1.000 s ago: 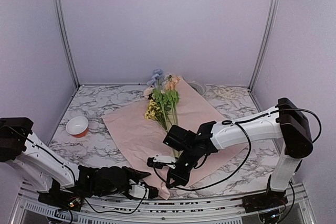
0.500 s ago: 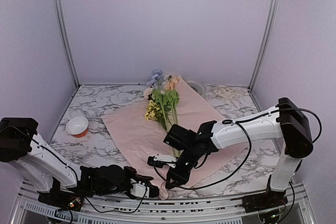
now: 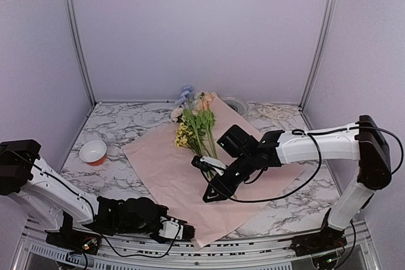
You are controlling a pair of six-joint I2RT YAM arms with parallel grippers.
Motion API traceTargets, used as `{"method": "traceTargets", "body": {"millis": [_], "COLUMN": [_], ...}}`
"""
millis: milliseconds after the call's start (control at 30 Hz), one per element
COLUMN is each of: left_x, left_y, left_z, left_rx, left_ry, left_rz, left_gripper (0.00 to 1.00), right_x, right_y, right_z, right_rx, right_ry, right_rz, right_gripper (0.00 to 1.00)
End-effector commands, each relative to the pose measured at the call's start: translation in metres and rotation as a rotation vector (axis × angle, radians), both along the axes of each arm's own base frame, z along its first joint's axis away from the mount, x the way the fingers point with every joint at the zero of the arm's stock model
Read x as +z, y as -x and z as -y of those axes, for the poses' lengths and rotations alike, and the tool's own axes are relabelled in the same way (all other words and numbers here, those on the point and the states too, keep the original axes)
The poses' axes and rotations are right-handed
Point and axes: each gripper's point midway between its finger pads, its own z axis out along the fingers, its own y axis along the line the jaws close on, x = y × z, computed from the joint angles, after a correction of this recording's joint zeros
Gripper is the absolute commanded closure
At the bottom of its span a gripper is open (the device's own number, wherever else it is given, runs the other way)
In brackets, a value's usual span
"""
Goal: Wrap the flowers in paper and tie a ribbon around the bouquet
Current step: Pick up the bottom corner of the flattened wrapping paper from the center of the board, then adjust the fake flower on the flattened wrapping paper.
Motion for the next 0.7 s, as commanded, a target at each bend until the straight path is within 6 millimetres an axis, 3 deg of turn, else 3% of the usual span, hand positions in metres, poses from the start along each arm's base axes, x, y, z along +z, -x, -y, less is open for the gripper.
{"method": "traceTargets", "body": {"millis": [0, 133, 333, 433, 567, 667], "left_x": [-0.001, 0.005, 0.018, 0.018, 0.022, 0.023], "left_y": [0.009, 0.001, -0.017, -0.024, -0.030, -0.027], "left_z": [0.003, 0.008, 0.010, 0.013, 0.015, 0.014], "left_rx": [0.005, 0.065, 0.156, 0.186, 0.207, 0.191], "left_ry": [-0.034, -0.011, 0.059, 0.072, 0.091, 0.088], "left_rz": [-0.118, -0.184, -0.321, -0.382, -0.444, -0.458], "left_gripper": [1.00, 1.00, 1.00, 1.00, 1.00, 1.00], "right_x": [-0.021, -0.043, -0.086, -0.098, -0.088, -0.054], "right_y": [-0.027, -0.023, -0.015, -0.011, -0.011, -0.013], "right_z": [-0.013, -0.018, 0.001, 0.009, 0.008, -0.001], "right_rx": [-0.119, -0.114, -0.122, -0.119, -0.107, -0.093], "right_ry": [0.012, 0.029, 0.145, 0.179, 0.165, 0.093], "right_rz": [0.018, 0.000, -0.032, -0.044, -0.039, -0.009], "right_gripper": [0.68, 0.68, 0.70, 0.71, 0.73, 0.73]}}
